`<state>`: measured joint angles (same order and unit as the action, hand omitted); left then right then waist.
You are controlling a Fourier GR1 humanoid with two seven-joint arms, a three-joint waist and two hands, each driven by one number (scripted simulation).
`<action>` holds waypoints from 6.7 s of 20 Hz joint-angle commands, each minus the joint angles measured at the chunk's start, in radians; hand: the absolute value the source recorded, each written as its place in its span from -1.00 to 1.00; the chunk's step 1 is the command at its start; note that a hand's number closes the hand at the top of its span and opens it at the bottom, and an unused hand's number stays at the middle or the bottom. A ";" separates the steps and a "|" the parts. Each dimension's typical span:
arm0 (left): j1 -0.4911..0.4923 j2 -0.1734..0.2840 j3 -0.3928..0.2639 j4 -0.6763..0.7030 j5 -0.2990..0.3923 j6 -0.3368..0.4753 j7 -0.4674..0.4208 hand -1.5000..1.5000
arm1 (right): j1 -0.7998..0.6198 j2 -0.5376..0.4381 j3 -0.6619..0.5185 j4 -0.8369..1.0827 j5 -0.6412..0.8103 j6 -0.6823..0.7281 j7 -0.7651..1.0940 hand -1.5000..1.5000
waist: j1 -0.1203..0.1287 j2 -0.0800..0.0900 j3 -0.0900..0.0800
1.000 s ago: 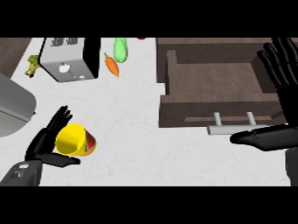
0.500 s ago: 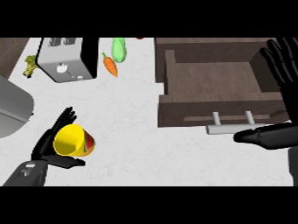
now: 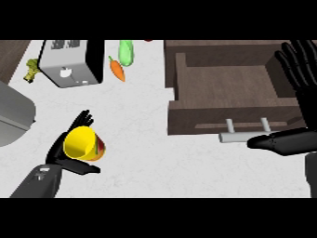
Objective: Pick up the cup, place it into the drawer and close the drawer
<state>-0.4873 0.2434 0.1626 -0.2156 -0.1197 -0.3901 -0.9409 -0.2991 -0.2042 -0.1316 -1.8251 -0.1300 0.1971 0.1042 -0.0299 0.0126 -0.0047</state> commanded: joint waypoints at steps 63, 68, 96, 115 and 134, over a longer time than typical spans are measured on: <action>-0.881 -0.243 -0.409 -0.095 0.401 0.694 0.743 1.00 | -0.050 -0.009 -0.003 0.040 0.001 0.019 -0.016 -1.00 | -0.091 0.014 0.007; -0.823 -0.243 -0.497 -0.078 0.428 0.646 0.744 1.00 | -0.065 -0.007 -0.005 0.071 -0.010 0.039 -0.060 -1.00 | -0.132 0.025 0.008; -0.778 -0.243 -0.421 -0.172 0.778 0.716 0.440 -1.00 | -0.036 -0.215 0.358 0.035 0.260 0.391 0.035 -1.00 | -0.042 0.004 0.006; -0.505 -0.140 -0.382 -0.385 0.790 0.550 0.396 -1.00 | -0.316 -0.096 0.391 1.076 0.659 0.051 -0.422 1.00 | 0.120 0.000 0.008; -0.378 -0.048 -0.416 -0.523 0.791 0.431 0.456 -1.00 | -0.657 -0.232 0.115 1.338 0.514 0.001 -0.460 1.00 | 0.225 0.038 0.009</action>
<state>-0.8747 0.1820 -0.2497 -0.7285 0.6737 0.0551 -0.4887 -0.7843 -0.3325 0.0664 -0.5422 0.3883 0.2733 -0.4315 0.1555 0.0276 0.0123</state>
